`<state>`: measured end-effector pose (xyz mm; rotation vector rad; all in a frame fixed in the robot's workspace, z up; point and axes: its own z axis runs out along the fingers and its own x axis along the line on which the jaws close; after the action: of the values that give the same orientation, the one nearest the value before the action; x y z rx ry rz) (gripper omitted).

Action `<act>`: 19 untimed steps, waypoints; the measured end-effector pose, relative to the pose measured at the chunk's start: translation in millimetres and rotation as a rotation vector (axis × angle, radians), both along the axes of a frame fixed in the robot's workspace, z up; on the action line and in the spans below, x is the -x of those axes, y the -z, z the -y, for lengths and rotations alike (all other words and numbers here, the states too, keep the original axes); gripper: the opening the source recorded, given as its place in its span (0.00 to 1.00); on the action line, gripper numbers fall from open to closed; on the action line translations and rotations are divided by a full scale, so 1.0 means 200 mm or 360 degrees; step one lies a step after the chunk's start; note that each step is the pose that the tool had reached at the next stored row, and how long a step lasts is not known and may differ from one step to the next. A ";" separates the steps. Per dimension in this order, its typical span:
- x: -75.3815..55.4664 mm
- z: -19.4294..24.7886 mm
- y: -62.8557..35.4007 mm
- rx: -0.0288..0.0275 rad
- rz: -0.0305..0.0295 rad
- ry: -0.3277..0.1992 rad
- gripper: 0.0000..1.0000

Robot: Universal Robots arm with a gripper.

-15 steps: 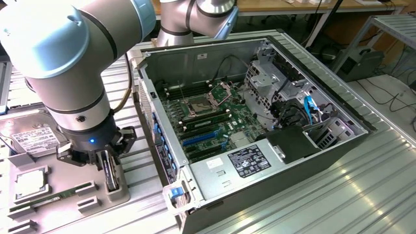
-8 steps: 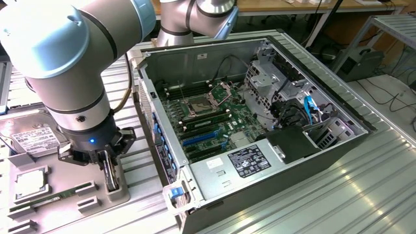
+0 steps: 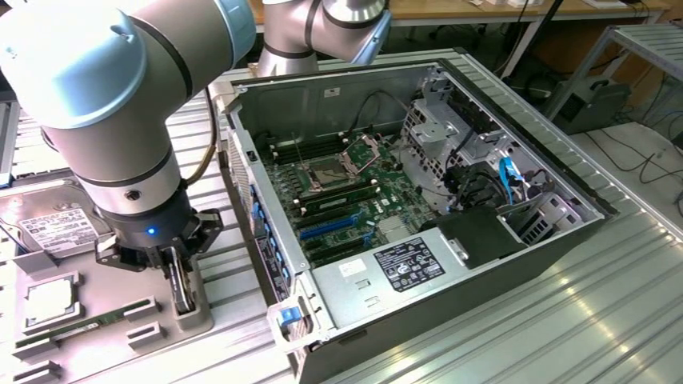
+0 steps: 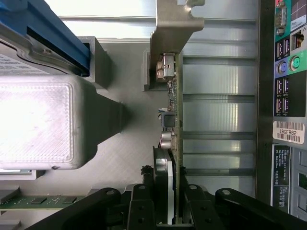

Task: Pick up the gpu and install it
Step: 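Pick up the gpu and move the gpu toward the slot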

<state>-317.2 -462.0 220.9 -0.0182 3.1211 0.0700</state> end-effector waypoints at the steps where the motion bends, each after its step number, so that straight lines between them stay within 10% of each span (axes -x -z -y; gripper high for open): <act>1: 0.00 0.000 0.000 0.00000 0.00000 0.0000 0.28; 19: 0.00 0.000 -0.028 -0.00020 0.00000 0.0000 0.28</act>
<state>-317.3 -462.0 226.6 -0.0182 3.1211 0.0720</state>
